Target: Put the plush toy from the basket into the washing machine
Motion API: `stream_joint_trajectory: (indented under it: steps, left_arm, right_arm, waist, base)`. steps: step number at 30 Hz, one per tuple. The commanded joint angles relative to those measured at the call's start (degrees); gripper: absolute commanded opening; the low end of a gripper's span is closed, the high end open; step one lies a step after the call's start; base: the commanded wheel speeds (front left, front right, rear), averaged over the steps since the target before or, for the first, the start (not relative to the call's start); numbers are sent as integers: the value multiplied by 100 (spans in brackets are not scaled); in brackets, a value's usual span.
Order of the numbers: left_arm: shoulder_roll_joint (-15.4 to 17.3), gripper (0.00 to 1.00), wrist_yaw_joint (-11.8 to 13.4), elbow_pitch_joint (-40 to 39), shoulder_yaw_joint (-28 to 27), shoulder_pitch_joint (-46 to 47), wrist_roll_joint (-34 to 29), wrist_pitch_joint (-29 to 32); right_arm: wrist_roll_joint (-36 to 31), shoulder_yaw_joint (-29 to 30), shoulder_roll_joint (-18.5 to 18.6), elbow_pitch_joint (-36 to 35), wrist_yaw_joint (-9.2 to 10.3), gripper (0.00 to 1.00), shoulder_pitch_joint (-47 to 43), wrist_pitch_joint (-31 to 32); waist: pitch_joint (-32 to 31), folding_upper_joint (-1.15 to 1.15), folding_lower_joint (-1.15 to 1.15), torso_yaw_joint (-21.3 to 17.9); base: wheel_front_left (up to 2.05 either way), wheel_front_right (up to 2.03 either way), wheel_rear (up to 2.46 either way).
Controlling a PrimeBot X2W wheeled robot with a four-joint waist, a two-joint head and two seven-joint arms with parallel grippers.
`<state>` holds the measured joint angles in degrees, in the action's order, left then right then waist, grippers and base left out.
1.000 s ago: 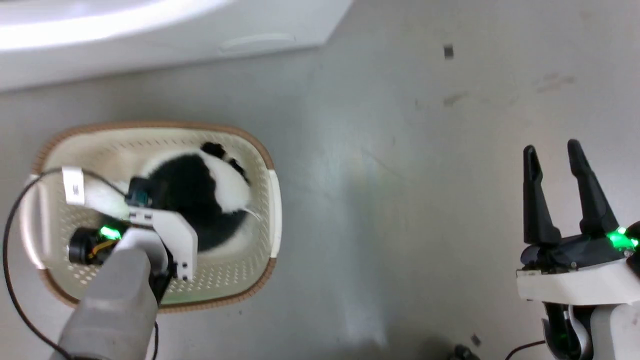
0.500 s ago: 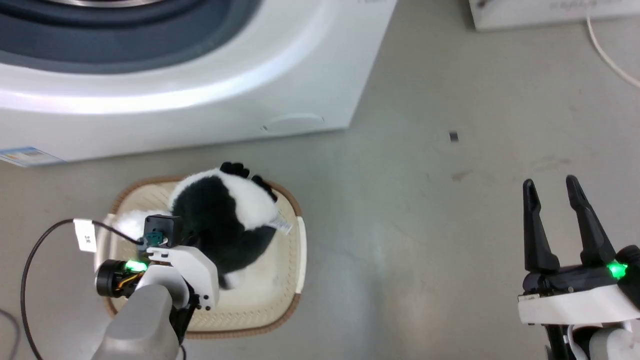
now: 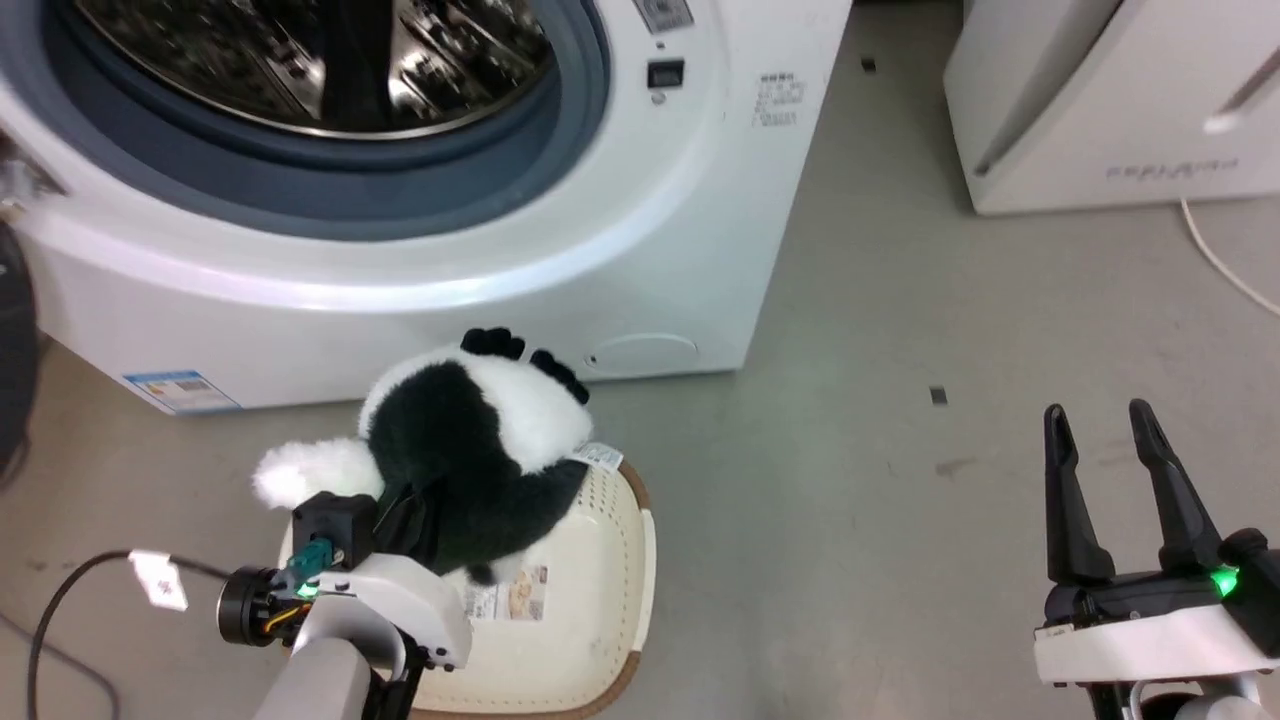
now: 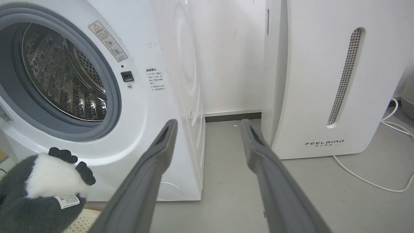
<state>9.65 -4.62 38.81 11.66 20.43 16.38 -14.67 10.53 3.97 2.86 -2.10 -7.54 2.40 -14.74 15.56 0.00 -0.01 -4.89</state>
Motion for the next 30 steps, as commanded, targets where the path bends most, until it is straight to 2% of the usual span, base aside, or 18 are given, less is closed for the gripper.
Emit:
stream_joint_trajectory:
  steps: [1,6,12,18,22,23,30]
  left_arm:
    - [-22,0,36,-198,-78,-111,-59,-32]
    - [-178,0,38,-1158,-465,-524,-177,-32]
    - [-240,0,-80,-2308,-866,-759,-468,-32]
    - [-269,0,-168,-3272,-1141,-657,-688,-32]
    - [-140,0,-207,-3558,-1261,-268,-757,-32]
    - [19,0,-229,-3542,-1343,261,-720,-32]
    - [685,0,-263,-2966,-1494,1918,-544,133]
  right_arm:
    - [-39,1,1,-3,5,100,-64,-26]
    - [-36,12,1,-5,5,100,-148,-26]
    - [-12,-16,1,-29,5,100,-154,-26]
    - [57,-89,1,-157,5,100,-90,-26]
    - [117,-96,1,-306,5,100,79,-26]
    - [185,-96,1,-447,5,100,239,-26]
    - [348,-157,1,-746,5,100,560,-26]
  waist:
    - [-114,0,1,64]
    - [-287,0,1,98]
    - [-303,0,1,74]
    - [-6,0,1,-74]
    - [423,0,1,-236]
    - [843,0,1,-363]
    - [1800,0,1,-660]
  base:
    - [0,0,0]
    - [0,0,0]
    - [0,0,0]
    - [0,0,0]
    - [0,0,0]
    - [0,0,0]
    - [0,0,0]
